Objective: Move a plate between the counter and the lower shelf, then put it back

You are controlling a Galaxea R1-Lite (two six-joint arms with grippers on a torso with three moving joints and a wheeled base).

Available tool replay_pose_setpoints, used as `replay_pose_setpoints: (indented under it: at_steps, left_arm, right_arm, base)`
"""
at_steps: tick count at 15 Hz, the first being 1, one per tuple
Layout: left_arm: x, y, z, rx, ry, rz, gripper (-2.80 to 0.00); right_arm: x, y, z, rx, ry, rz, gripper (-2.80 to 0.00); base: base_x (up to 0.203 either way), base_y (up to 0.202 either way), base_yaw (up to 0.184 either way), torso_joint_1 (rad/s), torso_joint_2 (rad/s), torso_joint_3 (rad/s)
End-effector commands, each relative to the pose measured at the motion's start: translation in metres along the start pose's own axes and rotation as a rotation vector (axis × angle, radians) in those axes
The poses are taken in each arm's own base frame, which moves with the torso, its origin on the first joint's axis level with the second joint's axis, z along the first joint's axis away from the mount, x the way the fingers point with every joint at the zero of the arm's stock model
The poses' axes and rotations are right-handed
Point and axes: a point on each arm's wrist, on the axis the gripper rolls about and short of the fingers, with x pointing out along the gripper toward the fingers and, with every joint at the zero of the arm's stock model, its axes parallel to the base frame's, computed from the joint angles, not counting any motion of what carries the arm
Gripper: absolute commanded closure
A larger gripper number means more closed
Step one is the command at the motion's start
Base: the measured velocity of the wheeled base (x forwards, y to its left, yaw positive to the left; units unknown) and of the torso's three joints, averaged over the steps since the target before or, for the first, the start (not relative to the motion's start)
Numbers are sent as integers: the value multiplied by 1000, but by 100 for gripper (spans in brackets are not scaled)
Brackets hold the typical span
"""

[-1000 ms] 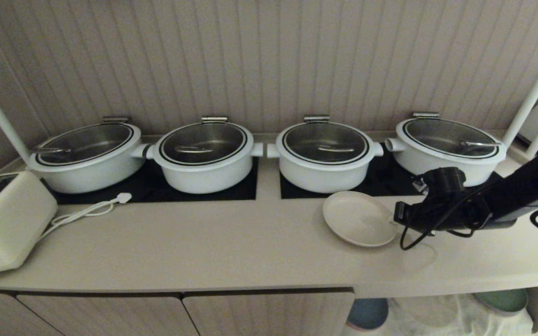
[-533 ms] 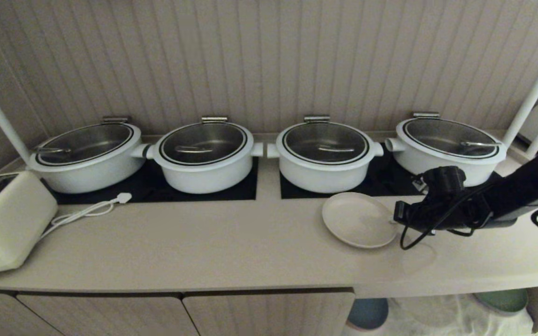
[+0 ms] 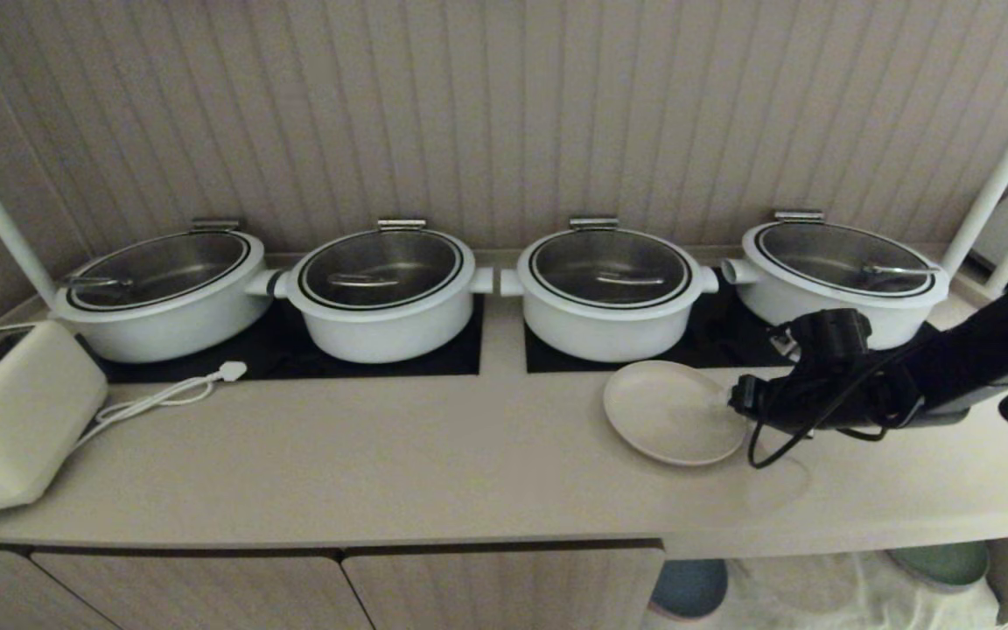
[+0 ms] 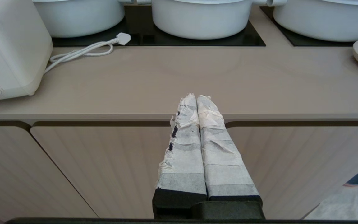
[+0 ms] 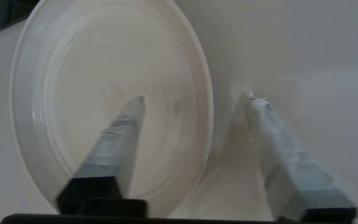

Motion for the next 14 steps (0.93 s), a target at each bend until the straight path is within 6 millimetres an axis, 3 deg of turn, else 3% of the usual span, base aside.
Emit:
replay_pose_setpoints:
  at_steps: [1,7,11,12,13,14]
  left_arm:
    - [0,0,0,0,0,0,0]
    - [0,0,0,0,0,0,0]
    - [0,0,0,0,0,0,0]
    - [0,0,0,0,0,0,0]
    - [0,0,0,0,0,0,0]
    - [0,0,0,0,0,0,0]
  right_arm:
    - [-11,4,4,-3,-22,8,-280]
    - [-52,15,6,-22,-67,23,-280]
    - [-87,20,-7,-91,-74,23,-280]
    - [-97,22,-10,-97,-80,24,-156]
    - [-108,23,-16,-101,-84,24,0]
    - [-118,23,-22,-105,-83,24,0]
  base:
    - [0,0,0,0,0,0]
    - [0,0,0,0,0,0]
    - [0,0,0,0,0,0]
    - [0,0,0,0,0,0]
    - [0,0,0,0,0,0]
    - [0,0,0,0,0,0]
